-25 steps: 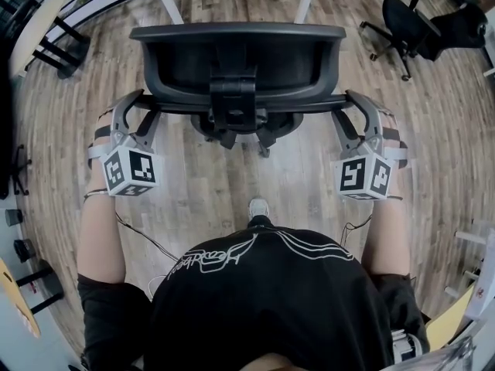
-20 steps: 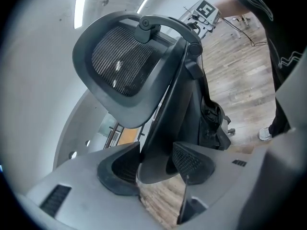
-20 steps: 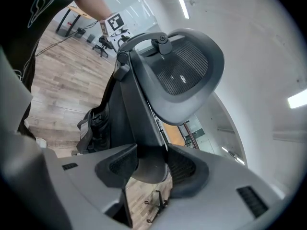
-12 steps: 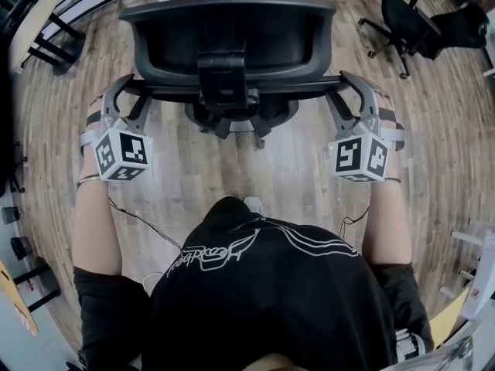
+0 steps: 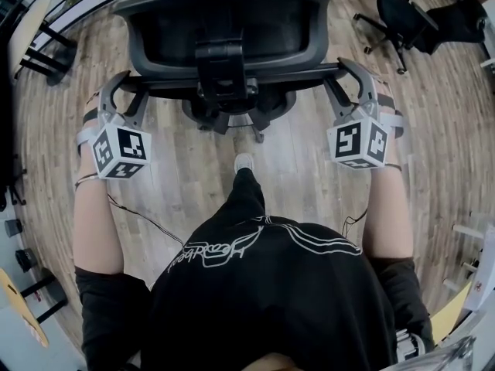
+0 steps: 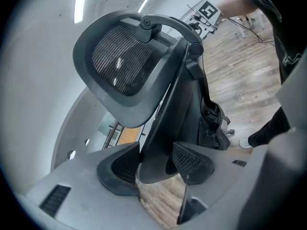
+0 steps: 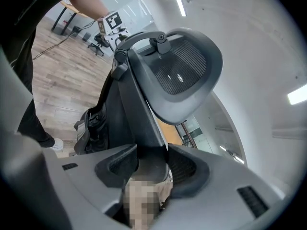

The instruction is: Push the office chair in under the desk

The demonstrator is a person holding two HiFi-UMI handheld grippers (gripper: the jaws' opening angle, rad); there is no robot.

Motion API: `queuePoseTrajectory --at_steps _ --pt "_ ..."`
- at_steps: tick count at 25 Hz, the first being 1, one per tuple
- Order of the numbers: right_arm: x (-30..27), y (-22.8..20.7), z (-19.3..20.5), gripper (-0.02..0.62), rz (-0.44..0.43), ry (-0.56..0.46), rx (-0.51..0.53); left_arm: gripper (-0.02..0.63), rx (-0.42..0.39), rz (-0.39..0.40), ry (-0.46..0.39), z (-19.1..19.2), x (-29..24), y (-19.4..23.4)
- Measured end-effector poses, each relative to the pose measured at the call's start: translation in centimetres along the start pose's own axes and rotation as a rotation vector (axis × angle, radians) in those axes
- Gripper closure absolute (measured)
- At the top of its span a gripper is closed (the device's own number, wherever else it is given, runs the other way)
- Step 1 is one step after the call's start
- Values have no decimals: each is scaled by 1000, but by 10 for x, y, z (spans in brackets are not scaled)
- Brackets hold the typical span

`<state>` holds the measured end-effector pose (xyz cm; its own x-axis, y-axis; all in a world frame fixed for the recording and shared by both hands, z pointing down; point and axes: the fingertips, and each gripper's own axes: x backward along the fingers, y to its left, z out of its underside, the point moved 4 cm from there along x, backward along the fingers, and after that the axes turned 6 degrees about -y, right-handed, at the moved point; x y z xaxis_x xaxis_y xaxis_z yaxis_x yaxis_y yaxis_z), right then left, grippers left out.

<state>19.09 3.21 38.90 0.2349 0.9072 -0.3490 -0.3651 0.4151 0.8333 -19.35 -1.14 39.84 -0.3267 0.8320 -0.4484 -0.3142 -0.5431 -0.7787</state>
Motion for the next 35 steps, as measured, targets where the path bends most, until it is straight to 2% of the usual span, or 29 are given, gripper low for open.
queuePoseTrajectory --at_steps 6,13,35 --pt "-12 6 5 374 16 -16 4 394 5 -17 -24 6 -9 -5" --pt "-78 -48 24 373 -2 3 -7 394 15 1 -2 -12 -73 41" --pt "-179 -94 33 373 5 61 -13 394 7 -15 -40 -1 -161 98"
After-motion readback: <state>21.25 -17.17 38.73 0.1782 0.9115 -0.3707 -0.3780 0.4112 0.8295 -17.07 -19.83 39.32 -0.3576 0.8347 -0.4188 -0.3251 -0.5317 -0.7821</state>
